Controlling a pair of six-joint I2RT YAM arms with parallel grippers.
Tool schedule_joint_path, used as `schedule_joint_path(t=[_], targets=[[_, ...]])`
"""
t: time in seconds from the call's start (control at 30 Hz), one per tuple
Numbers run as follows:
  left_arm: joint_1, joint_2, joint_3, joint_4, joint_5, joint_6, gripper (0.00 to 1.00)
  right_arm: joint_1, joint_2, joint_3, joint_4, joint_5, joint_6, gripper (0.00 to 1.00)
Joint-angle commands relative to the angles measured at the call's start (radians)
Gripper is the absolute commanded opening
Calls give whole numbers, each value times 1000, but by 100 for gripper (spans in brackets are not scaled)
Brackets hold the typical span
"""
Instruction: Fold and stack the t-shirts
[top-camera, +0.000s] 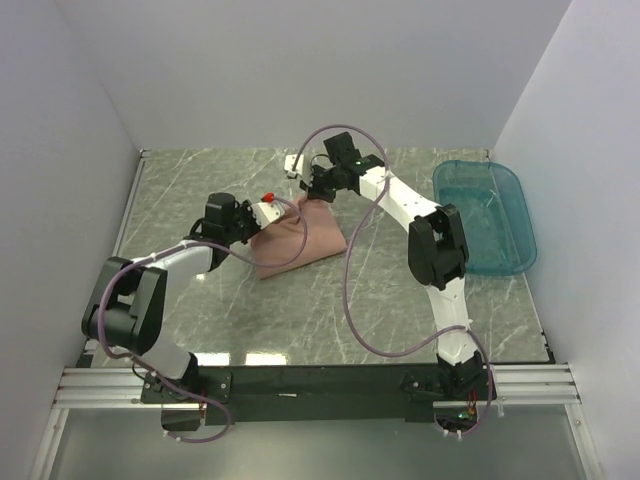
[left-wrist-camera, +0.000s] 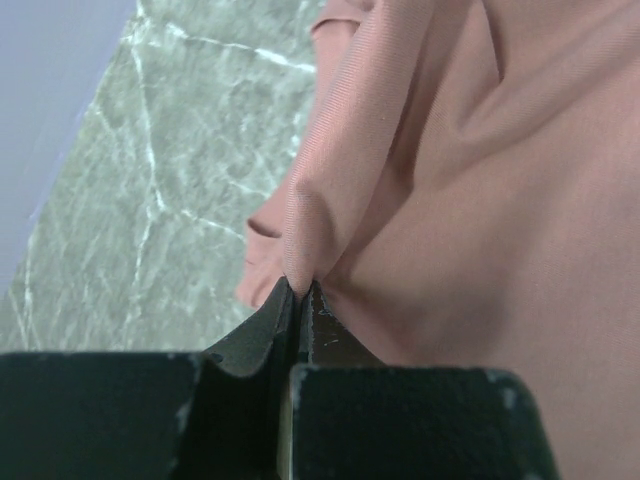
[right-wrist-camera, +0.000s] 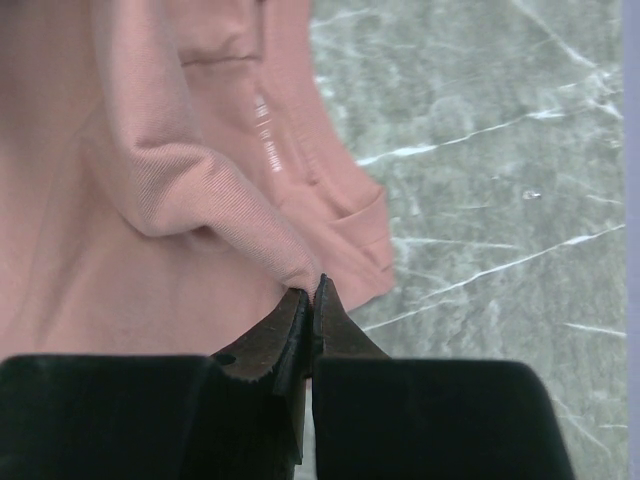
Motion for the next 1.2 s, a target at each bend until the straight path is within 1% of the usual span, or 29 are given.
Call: schedule_joint_path(t=[0.0,0.13,0.3,0.77,0.9,0.93,0.97,1.0,1.03,1.07,1.1,1.13,1.17], targets=[[7,33,57,109,-30,11,0,-5,36,87,74,15,77,0],[13,84,71,159,-82,6,0,-1,71,118,114,54,106,0],[16,122,91,199,-108,8,0,-1,99,132,172,77,143,0],[24,202,129,242,-162,9,0,4,177,179,245,140,201,0],[25,239,171,245,-176,-3,0,10,189,180,298,191,240,0],[27,260,181,250,-208,-14,1,13,192,178,320,241,257,3],[27,272,194,250,-239,-26,4,16,202,173,380,278,305,18],[27,286,227,253,-260,-62,9,22,208,170,421,319,339,29],[27,306,247,255,-301,-89,31,28,212,169,465,384,378,41],[29,314,288,247,-369,-112,42,33,225,182,531,491,452,55],[27,323,312,235,-397,-148,52,35,234,202,544,530,488,61],[29,332,336,210,-436,-171,78,36,241,227,548,570,519,66],[29,335,385,200,-511,-191,85,36,251,267,551,635,568,74]])
